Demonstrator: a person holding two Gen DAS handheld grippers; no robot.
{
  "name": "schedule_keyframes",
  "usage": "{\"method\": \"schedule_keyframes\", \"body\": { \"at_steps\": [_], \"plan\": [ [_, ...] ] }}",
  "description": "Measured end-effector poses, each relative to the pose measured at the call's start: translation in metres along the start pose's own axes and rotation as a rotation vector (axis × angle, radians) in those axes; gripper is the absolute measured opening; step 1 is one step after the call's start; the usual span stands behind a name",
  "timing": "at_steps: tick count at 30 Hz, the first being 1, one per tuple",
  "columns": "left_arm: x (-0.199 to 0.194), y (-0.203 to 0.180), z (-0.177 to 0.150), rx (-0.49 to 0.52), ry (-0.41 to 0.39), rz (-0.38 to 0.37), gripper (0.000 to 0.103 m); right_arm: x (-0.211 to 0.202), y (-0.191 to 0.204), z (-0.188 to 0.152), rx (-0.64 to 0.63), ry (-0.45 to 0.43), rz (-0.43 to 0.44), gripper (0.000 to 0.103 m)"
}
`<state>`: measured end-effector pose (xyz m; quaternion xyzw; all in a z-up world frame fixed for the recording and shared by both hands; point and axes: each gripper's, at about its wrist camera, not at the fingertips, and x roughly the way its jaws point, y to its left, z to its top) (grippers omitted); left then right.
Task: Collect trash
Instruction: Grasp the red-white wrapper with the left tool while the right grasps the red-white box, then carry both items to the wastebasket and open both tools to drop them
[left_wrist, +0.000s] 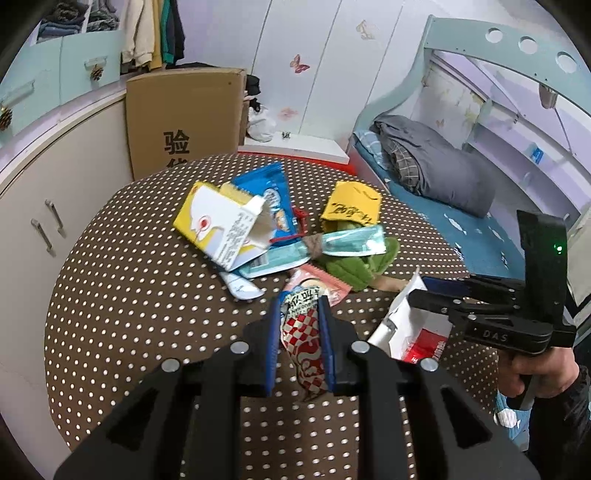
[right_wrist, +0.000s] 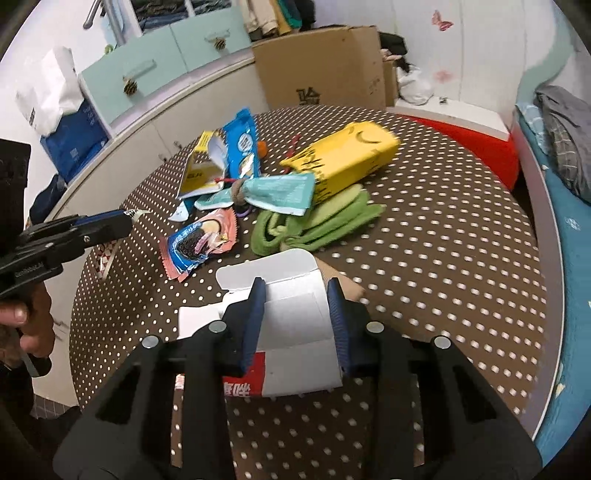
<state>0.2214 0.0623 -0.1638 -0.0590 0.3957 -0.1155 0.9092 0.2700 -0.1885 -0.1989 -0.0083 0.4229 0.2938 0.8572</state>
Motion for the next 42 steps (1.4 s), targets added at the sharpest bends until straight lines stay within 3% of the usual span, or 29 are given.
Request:
{"method": "schedule_keyframes", "body": {
  "at_steps": [14, 21, 25, 30, 32, 33, 34, 38, 42],
  "plan": [
    [0.018, -0.082, 0.037, 0.140, -0.029, -0.102, 0.019, -0.098, -0.063, 0.000, 0.126, -0.229, -0.125, 0.034],
    [0.044, -0.159, 0.060, 0.243, -0.024, -0.214, 0.019, -0.151, -0.168, -0.029, 0.393, -0.320, -0.263, 0.034],
    [0.069, -0.203, 0.067, 0.287, 0.007, -0.271, 0.019, -0.146, -0.231, -0.061, 0.541, -0.269, -0.354, 0.035],
    [0.104, -0.253, 0.071, 0.334, 0.068, -0.323, 0.019, -0.111, -0.288, -0.105, 0.695, -0.168, -0.385, 0.036],
    [0.121, -0.272, 0.070, 0.351, 0.102, -0.339, 0.019, -0.094, -0.308, -0.121, 0.756, -0.133, -0.370, 0.042],
    [0.128, -0.279, 0.069, 0.359, 0.116, -0.345, 0.019, -0.085, -0.319, -0.132, 0.797, -0.120, -0.363, 0.050],
    [0.136, -0.288, 0.068, 0.370, 0.134, -0.351, 0.019, -0.077, -0.328, -0.142, 0.831, -0.108, -0.344, 0.064],
    [0.163, -0.318, 0.061, 0.408, 0.191, -0.368, 0.019, -0.049, -0.354, -0.172, 0.927, -0.046, -0.306, 0.065],
    [0.191, -0.348, 0.053, 0.446, 0.252, -0.384, 0.019, -0.066, -0.359, -0.185, 0.968, -0.099, -0.291, 0.071]
  ]
}}
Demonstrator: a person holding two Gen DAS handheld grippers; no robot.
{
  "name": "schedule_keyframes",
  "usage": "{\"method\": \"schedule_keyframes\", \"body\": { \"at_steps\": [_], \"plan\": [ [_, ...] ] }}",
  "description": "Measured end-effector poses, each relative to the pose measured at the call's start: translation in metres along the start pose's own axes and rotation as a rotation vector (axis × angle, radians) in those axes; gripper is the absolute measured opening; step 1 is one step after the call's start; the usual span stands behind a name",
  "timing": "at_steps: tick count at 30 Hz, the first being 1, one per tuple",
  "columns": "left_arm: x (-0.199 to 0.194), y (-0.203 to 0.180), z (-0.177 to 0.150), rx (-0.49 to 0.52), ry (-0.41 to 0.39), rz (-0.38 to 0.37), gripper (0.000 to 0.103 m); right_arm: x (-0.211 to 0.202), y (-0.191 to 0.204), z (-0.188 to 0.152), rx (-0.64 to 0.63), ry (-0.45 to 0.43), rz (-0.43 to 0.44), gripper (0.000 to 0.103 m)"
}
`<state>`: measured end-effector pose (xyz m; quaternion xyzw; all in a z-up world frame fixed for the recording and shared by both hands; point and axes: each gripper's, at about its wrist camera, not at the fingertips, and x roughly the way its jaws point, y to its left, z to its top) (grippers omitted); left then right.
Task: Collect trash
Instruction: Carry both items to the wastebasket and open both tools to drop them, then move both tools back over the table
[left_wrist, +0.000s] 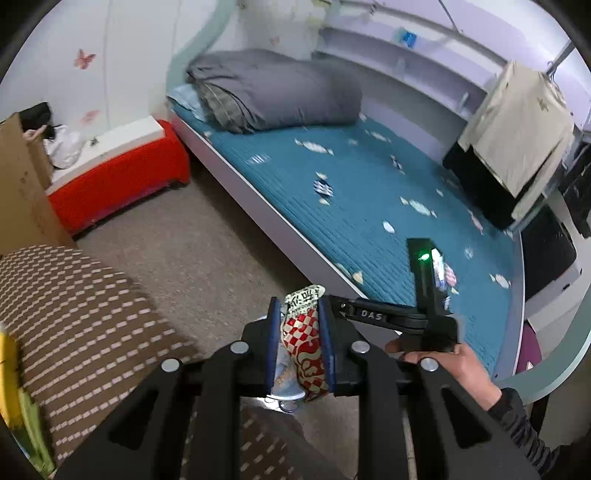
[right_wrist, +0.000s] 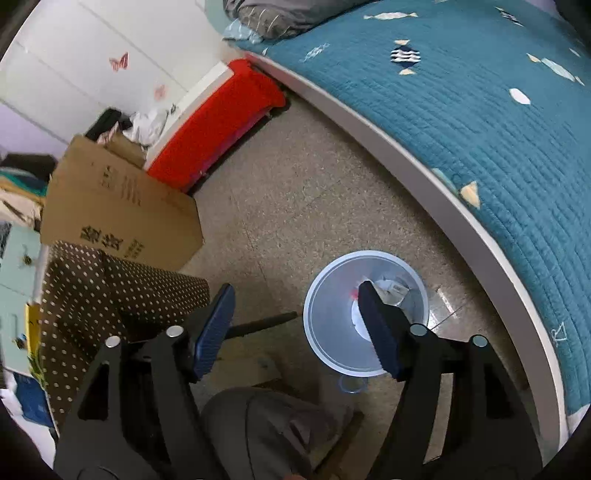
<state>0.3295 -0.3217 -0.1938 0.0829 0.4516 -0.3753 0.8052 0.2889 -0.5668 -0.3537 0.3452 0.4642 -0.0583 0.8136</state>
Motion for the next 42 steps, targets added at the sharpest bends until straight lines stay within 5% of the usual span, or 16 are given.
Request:
{"method": "schedule_keyframes", "body": {
  "at_steps": [8, 9, 12, 26, 42],
  "plan": [
    [0.058, -0.025, 0.019, 0.047, 0.102, -0.045, 0.022, -0.057, -0.016, 0.012, 0.033, -0.131, 0.019, 0.081],
    [0.066, -0.027, 0.019, 0.049, 0.120, -0.050, 0.030, -0.065, -0.017, 0.013, 0.035, -0.146, 0.021, 0.082],
    [0.082, -0.027, 0.022, 0.039, 0.148, -0.010, 0.096, -0.082, -0.018, 0.013, 0.032, -0.181, 0.027, 0.085],
    [0.019, -0.001, 0.017, 0.000, 0.037, 0.112, 0.096, -0.119, 0.016, -0.003, -0.011, -0.253, 0.017, 0.097],
    [-0.107, 0.021, -0.017, -0.032, -0.187, 0.193, 0.096, -0.170, 0.146, -0.029, -0.246, -0.351, 0.096, 0.097]
  ]
}}
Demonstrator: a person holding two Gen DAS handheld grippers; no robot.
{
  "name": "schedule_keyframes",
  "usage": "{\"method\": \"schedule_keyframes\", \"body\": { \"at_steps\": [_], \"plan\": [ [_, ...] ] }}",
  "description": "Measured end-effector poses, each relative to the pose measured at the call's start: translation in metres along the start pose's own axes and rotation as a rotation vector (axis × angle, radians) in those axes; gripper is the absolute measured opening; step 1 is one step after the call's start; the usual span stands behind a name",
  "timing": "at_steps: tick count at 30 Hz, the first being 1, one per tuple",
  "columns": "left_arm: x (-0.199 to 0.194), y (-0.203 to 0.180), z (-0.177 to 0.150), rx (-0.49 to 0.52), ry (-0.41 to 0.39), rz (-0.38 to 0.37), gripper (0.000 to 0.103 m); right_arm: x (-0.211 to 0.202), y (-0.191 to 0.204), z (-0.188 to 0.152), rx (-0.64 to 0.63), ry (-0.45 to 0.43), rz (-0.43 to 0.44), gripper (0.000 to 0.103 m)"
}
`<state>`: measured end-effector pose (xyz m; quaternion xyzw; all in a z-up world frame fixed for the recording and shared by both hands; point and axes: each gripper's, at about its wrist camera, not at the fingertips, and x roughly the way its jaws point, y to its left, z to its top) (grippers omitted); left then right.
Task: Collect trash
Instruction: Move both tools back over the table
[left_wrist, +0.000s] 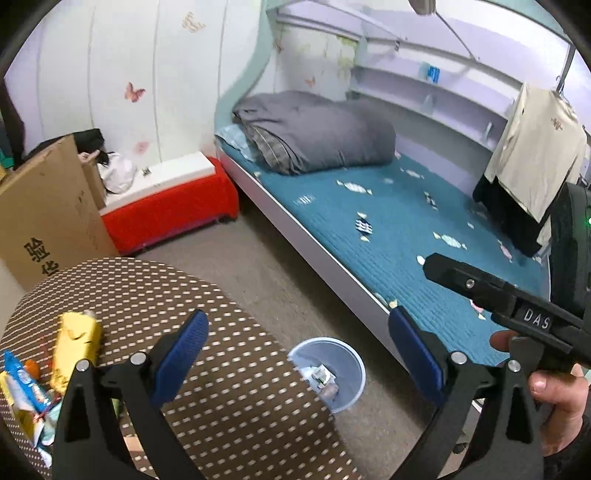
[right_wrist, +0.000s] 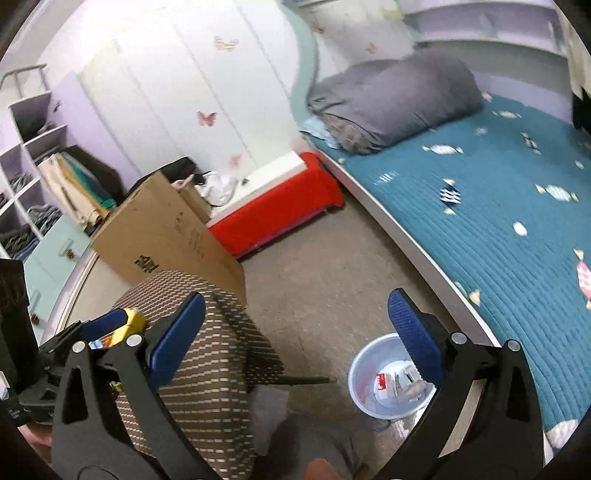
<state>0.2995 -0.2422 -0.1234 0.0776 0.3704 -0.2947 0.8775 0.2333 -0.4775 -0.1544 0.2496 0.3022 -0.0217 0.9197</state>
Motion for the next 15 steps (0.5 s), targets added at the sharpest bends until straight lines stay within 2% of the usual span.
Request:
{"method": "schedule_keyframes", "body": {
  "at_steps": [15],
  "plan": [
    [-0.085, 0.088, -0.043, -0.100, -0.104, 0.140, 0.096, 0.005, 0.126, -0.014, -0.214, 0.011, 0.117, 0.097]
  ]
}}
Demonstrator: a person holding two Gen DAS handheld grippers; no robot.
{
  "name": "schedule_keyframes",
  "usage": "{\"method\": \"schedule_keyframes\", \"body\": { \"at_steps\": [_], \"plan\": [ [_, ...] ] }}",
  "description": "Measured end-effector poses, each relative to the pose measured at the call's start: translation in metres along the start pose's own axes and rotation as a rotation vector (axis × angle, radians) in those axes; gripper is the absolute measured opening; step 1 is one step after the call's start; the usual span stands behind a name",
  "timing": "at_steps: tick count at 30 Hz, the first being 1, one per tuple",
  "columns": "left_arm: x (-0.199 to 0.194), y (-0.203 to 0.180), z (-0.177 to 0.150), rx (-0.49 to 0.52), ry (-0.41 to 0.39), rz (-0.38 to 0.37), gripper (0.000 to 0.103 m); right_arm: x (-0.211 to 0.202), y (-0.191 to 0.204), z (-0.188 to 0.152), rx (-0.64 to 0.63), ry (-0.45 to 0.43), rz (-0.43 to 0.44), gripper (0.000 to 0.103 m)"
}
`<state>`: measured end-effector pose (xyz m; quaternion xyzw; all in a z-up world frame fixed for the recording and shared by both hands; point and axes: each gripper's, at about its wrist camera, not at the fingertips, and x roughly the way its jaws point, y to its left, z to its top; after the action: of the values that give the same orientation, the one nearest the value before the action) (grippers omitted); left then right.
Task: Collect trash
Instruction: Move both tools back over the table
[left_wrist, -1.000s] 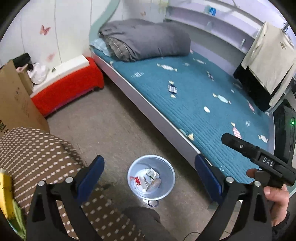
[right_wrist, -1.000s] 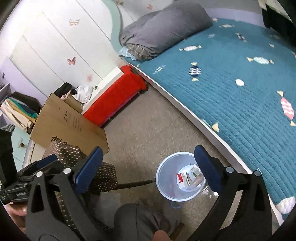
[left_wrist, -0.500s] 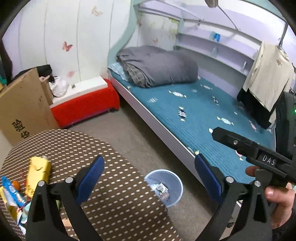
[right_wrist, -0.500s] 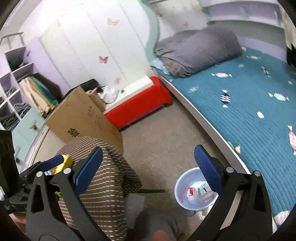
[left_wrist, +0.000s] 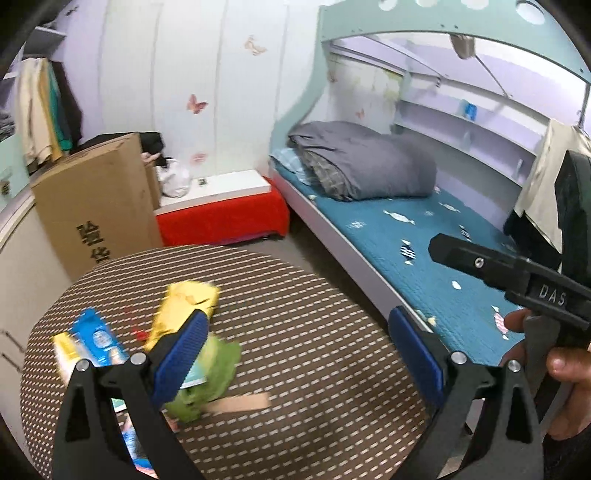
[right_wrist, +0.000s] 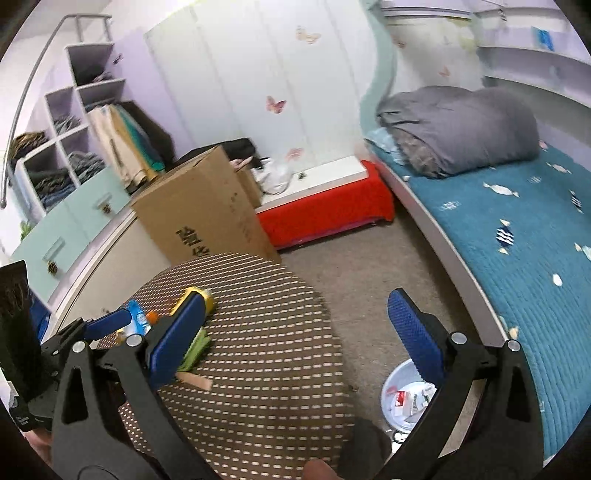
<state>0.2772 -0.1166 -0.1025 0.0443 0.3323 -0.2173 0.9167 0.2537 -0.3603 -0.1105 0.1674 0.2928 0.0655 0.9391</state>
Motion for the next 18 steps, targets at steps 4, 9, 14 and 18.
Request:
{"method": "schedule_keyframes", "body": {
  "at_steps": [4, 9, 14, 18],
  "plan": [
    [-0.015, 0.025, -0.014, -0.018, -0.005, 0.043, 0.096, 0.009, 0.029, -0.002, -0.047, 0.021, 0.024, 0.097],
    [-0.031, 0.057, -0.041, -0.051, 0.009, 0.088, 0.096, 0.016, 0.062, -0.008, -0.102, 0.044, 0.033, 0.097],
    [-0.045, 0.088, -0.070, -0.077, 0.025, 0.124, 0.096, 0.025, 0.086, -0.018, -0.148, 0.090, 0.034, 0.097],
    [-0.042, 0.108, -0.087, -0.092, 0.065, 0.138, 0.096, 0.034, 0.103, -0.030, -0.175, 0.124, 0.026, 0.097]
  ]
}}
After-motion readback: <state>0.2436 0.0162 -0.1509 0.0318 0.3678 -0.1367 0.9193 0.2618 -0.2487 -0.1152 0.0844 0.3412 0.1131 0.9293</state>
